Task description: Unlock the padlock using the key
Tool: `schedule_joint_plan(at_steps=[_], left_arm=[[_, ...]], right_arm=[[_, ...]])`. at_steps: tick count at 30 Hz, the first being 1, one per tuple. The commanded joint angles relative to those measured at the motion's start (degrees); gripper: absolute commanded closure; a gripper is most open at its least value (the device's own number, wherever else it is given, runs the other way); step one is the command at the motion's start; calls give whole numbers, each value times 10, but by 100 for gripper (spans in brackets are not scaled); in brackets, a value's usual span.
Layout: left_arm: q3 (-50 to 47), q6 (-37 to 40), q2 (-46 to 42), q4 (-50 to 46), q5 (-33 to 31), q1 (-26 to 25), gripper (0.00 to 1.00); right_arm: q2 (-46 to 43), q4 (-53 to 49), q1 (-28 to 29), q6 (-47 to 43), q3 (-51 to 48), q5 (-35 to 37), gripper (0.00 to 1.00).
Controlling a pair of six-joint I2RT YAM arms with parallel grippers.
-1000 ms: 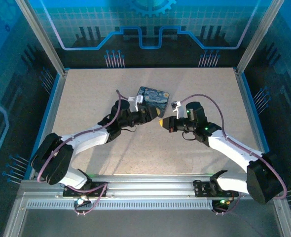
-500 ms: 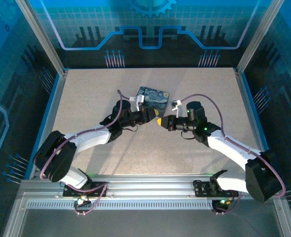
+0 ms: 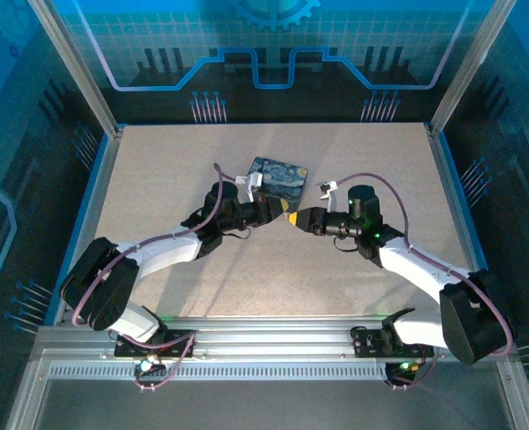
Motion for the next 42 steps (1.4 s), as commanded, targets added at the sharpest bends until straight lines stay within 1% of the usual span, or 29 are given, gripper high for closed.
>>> schedule_joint_plan(at_steps=[1,8,13,18,24,25,27,29,31,34,37,42], left_arm=[[14,17,-14,2,7,-2,100],[14,16,-13,2,7,-2,100],[13,16,-13,2,8,-3,100],[13,15,-13,2,7,-2,100],[16,17,-12,2,7,-2,100],[16,18,-12,1,7,-1,99],[18,26,-15,-7,4,-2,84],[22,44,-25,-33,-4,1,63],[25,65,-40,-65,-16,6,48],[27,97,-60,-119,-29,25,32],[28,132,-68,-167,-37,51,24],[36,215,-55,-240,-77,79,20]], right_arm=[[10,36,-4,11,-6,-21,71],[22,50,0,21,-5,-25,71],[29,55,2,24,-3,-26,73],[29,54,3,25,-3,-27,82],[26,47,2,21,-3,-27,98],[24,45,2,20,-2,-27,100],[21,34,2,13,1,-23,100],[17,14,0,3,4,-15,100],[14,3,-5,-3,4,-9,100],[22,-3,-20,-7,6,-5,100],[44,-7,-38,-16,24,-3,100],[106,-13,-59,-32,81,11,100]])
